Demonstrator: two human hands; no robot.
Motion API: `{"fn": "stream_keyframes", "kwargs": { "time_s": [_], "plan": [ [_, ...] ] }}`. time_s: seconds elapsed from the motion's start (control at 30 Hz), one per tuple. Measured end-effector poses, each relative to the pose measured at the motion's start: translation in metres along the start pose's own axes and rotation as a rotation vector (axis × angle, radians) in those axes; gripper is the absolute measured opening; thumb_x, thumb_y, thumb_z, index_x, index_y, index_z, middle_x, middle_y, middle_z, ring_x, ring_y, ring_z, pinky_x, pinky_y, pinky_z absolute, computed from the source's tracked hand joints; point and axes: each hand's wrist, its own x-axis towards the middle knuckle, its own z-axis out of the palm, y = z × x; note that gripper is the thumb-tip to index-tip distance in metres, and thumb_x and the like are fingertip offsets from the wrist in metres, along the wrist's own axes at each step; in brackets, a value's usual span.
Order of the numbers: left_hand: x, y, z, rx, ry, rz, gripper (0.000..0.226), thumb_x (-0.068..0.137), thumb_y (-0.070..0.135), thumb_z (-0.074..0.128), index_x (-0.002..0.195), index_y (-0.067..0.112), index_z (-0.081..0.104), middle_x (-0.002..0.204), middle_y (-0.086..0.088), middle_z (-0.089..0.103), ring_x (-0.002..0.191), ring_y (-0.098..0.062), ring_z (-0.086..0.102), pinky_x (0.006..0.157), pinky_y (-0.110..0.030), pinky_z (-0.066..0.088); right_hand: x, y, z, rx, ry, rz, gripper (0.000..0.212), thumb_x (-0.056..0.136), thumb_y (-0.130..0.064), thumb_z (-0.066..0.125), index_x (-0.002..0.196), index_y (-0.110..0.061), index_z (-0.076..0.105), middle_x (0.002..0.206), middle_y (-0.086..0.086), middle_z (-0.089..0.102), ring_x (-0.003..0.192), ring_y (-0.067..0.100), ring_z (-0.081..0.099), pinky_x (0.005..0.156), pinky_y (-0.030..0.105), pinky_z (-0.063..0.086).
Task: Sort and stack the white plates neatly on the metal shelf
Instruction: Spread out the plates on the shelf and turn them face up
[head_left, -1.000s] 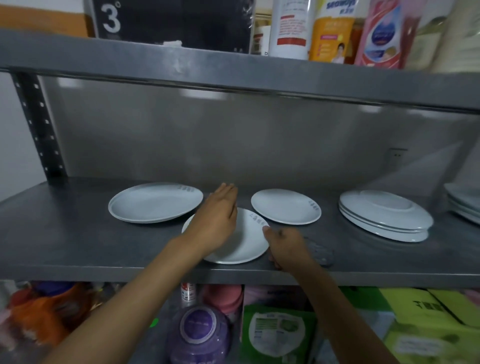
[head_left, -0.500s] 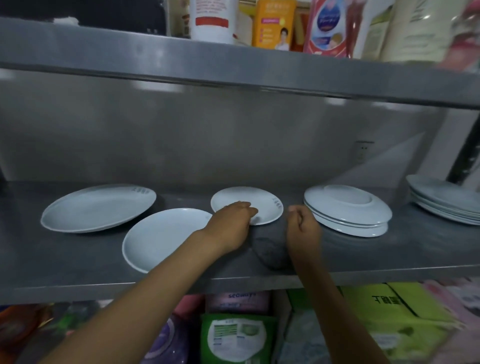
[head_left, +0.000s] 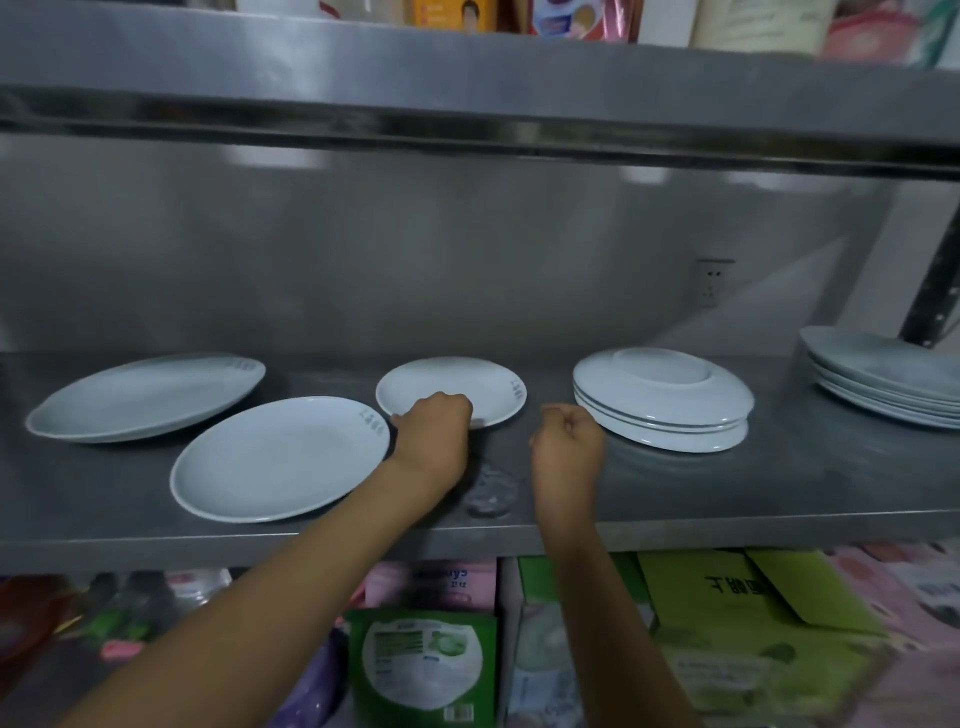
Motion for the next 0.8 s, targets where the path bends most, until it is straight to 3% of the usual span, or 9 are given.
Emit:
{"fn": "stream_keyframes", "kwargs": {
  "time_s": [0.13, 0.23, 0.33, 0.47, 0.57, 0.73, 0.8],
  "plan": [
    [-0.003, 0.003, -0.001, -0.076, 0.129, -0.010, 0.030, 0.070, -0.014, 0.046, 0.059, 0.014, 0.042, 0.068, -0.007, 0.052, 0.073, -0.031, 0.057, 0.069, -0.043, 0.045, 0.002, -0.005, -0.006, 0.111, -0.004, 0.051, 0.021, 0.090, -0.011, 0.048, 0.071, -0.017, 0.056, 0.058, 0.007, 0.054, 0.052, 0.018, 0.044, 0.050, 0.027, 0.037],
    [-0.005, -0.007, -0.002, -0.196, 0.244, -0.005, 0.024, 0.078, -0.007, 0.051, 0.067, 0.013, 0.061, 0.066, -0.002, 0.059, 0.066, -0.020, 0.054, 0.061, -0.032, 0.039, 0.005, -0.005, -0.008, 0.266, 0.031, 0.105, 0.018, 0.095, -0.012, 0.047, 0.081, -0.020, 0.054, 0.060, 0.008, 0.054, 0.046, 0.017, 0.042, 0.040, 0.021, 0.032],
    [-0.009, -0.015, -0.008, -0.243, 0.329, 0.069, 0.017, 0.085, 0.005, 0.056, 0.077, 0.013, 0.068, 0.074, -0.006, 0.069, 0.068, -0.016, 0.056, 0.064, -0.036, 0.049, 0.007, -0.007, -0.008, 0.315, 0.011, 0.118, 0.004, 0.097, -0.023, 0.051, 0.095, -0.020, 0.054, 0.067, 0.010, 0.056, 0.052, 0.019, 0.046, 0.042, 0.022, 0.034],
    [-0.027, -0.017, -0.023, -0.235, 0.428, 0.165, 0.014, 0.087, 0.006, 0.060, 0.089, 0.013, 0.072, 0.083, -0.004, 0.074, 0.077, -0.028, 0.066, 0.068, -0.037, 0.053, 0.008, -0.019, -0.010, 0.313, -0.068, 0.143, 0.029, 0.096, -0.033, 0.055, 0.115, -0.012, 0.051, 0.063, 0.008, 0.055, 0.043, 0.014, 0.044, 0.037, 0.021, 0.033],
    [-0.043, -0.024, -0.038, -0.224, 0.478, 0.210, 0.014, 0.084, 0.004, 0.064, 0.093, 0.011, 0.073, 0.087, -0.006, 0.075, 0.080, -0.033, 0.067, 0.074, -0.038, 0.054, 0.006, -0.031, -0.010, 0.294, -0.155, 0.155, 0.037, 0.093, -0.041, 0.057, 0.116, -0.012, 0.053, 0.064, 0.009, 0.057, 0.041, 0.015, 0.045, 0.035, 0.021, 0.032],
    [-0.068, -0.045, -0.052, -0.192, 0.458, 0.233, 0.024, 0.084, 0.016, 0.049, 0.087, 0.009, 0.072, 0.083, -0.008, 0.073, 0.078, -0.030, 0.067, 0.074, -0.039, 0.054, -0.011, -0.045, 0.003, 0.270, -0.344, 0.115, 0.034, 0.094, -0.024, 0.059, 0.124, -0.011, 0.050, 0.062, 0.011, 0.056, 0.038, 0.015, 0.046, 0.034, 0.021, 0.032],
    [-0.076, -0.057, -0.054, -0.180, 0.475, 0.245, 0.017, 0.082, 0.009, 0.056, 0.087, 0.009, 0.073, 0.083, -0.007, 0.074, 0.078, -0.029, 0.069, 0.079, -0.040, 0.055, -0.021, -0.047, 0.010, 0.218, -0.379, 0.107, 0.031, 0.094, -0.016, 0.059, 0.123, -0.018, 0.049, 0.062, 0.011, 0.055, 0.038, 0.014, 0.046, 0.034, 0.023, 0.032]
  ]
}}
